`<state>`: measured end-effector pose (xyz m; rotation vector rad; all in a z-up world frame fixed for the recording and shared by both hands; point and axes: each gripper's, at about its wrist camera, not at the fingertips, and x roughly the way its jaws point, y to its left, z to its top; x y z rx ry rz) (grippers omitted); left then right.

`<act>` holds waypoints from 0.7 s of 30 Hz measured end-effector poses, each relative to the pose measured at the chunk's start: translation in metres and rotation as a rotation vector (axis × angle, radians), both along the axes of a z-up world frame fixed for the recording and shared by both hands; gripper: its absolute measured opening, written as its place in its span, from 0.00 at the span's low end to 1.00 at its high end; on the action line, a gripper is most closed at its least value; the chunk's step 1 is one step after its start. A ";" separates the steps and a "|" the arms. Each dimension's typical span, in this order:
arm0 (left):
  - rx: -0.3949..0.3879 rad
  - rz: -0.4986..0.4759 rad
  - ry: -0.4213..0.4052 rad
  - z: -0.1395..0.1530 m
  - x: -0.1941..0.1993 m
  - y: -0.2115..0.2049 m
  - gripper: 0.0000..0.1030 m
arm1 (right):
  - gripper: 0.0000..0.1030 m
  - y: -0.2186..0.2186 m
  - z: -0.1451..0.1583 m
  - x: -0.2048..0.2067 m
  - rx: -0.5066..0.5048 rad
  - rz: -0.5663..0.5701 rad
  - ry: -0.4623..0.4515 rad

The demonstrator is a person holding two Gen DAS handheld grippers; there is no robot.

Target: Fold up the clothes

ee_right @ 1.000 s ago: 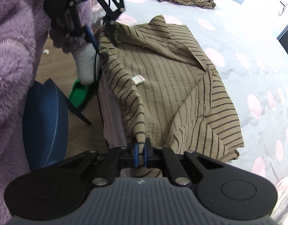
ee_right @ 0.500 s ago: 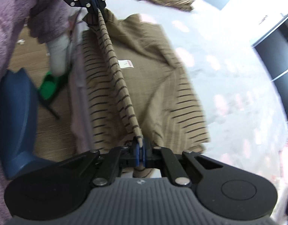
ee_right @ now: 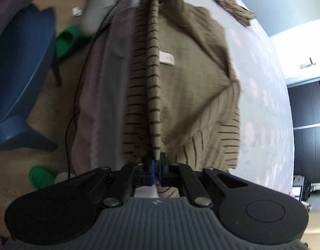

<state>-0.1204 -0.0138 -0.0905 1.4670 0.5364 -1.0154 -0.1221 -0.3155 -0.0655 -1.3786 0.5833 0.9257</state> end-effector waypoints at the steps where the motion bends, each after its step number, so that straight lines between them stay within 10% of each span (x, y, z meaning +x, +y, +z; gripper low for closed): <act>1: 0.014 -0.011 -0.002 -0.004 -0.003 -0.001 0.01 | 0.04 -0.001 -0.004 -0.003 -0.010 0.008 -0.008; 5: 0.027 -0.030 0.015 -0.010 -0.009 -0.002 0.05 | 0.11 -0.002 -0.008 -0.009 -0.016 0.030 0.003; 9: -0.064 0.032 0.111 0.010 -0.003 0.005 0.29 | 0.37 -0.011 0.011 -0.016 0.058 0.025 0.069; 21: -0.474 0.393 0.221 0.068 0.032 0.007 0.37 | 0.38 -0.030 0.068 0.012 0.407 -0.260 0.154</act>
